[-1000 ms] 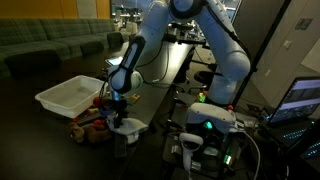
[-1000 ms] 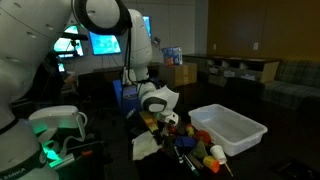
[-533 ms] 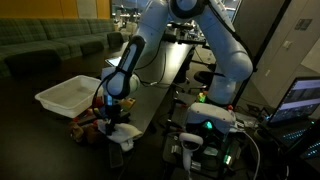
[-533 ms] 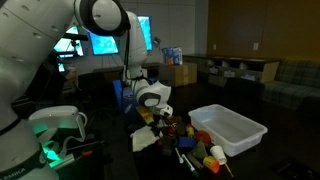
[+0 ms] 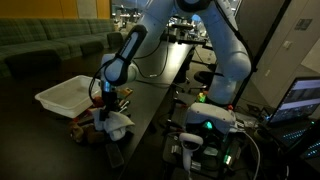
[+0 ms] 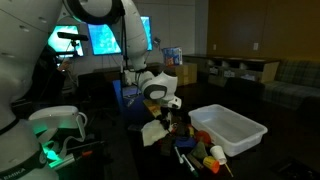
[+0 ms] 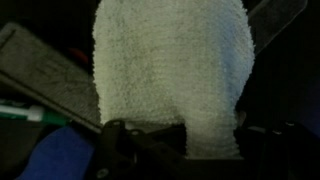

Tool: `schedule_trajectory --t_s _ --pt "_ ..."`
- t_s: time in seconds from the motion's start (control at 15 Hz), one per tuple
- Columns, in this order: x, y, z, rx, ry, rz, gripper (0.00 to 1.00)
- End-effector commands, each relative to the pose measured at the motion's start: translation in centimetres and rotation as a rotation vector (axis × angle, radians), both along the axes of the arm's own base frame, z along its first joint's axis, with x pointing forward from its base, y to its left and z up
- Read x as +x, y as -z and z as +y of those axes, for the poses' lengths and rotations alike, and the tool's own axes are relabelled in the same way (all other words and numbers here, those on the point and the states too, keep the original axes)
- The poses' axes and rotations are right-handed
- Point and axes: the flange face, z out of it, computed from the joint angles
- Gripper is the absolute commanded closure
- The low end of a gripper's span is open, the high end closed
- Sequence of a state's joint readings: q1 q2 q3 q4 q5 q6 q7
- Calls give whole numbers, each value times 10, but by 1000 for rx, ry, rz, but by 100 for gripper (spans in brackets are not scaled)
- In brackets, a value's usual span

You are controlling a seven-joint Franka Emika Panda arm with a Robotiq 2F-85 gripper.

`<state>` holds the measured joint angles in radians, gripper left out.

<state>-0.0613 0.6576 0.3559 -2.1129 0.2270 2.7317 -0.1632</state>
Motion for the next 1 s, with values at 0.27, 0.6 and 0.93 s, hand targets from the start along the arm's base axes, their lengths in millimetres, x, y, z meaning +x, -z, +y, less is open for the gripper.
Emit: schedule_trajectory --t_s 0.27,0.6,0.93 --pt "18 -89 -128 -24 104 -89 88" --pt "18 -93 -239 -122 179 -76 88" --pt "23 -64 -313 -247 246 -78 88"
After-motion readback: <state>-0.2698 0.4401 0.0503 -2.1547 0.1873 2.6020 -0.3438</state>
